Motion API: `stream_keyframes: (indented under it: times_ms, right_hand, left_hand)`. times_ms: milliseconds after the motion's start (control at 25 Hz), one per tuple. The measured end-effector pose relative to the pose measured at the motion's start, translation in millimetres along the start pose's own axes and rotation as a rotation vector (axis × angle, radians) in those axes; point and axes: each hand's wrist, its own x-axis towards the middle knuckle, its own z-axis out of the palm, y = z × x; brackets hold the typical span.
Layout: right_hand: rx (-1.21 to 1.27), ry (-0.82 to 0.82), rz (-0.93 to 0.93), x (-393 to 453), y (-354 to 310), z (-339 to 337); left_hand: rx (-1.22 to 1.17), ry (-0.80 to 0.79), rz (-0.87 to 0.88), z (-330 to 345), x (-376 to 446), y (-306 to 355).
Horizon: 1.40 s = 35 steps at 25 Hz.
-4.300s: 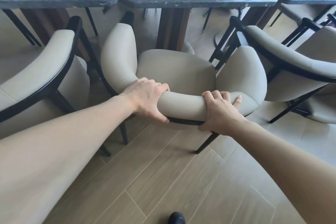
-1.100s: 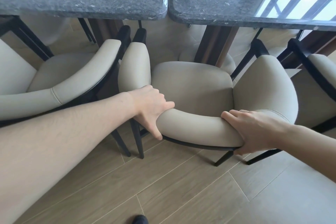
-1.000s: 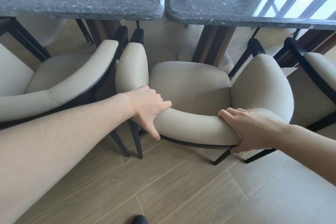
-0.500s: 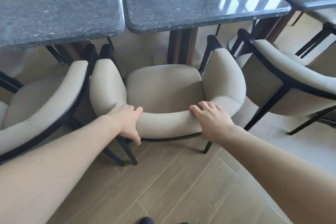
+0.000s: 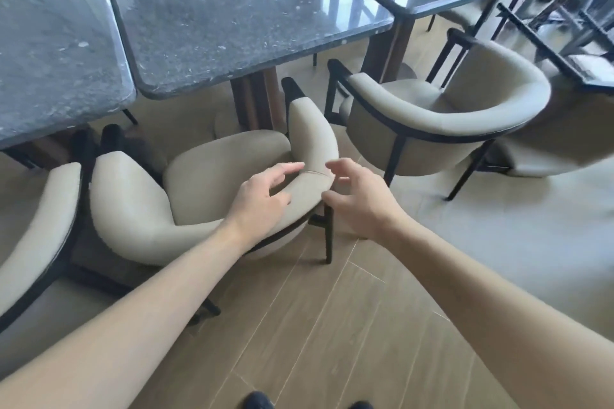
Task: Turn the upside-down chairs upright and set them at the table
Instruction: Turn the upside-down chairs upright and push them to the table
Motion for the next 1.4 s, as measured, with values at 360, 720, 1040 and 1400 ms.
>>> stream_keyframes:
  times_ms: [360, 720, 1040, 1400]
  right_hand:
    - [0.631, 0.249, 0.227, -106.2, 55.7, -146.4]
    - [0.734, 0.401, 0.248, -187.8, 100.7, -251.9]
    - [0.812, 0.64, 0.281, -213.6, 135.4, -298.2]
    - [0.859, 0.844, 0.373, -194.1, 196.9, -366.1]
  left_hand:
    - [-0.236, -0.061, 0.135, 118.9, -30.5, 123.7]
    - [-0.39, -0.055, 0.209, 220.9, -65.8, 224.2]
    - [-0.468, -0.175, 0.257, 291.6, -63.0, 272.0]
    - [-0.481, -0.402, 0.214, 355.8, 0.3, 320.6]
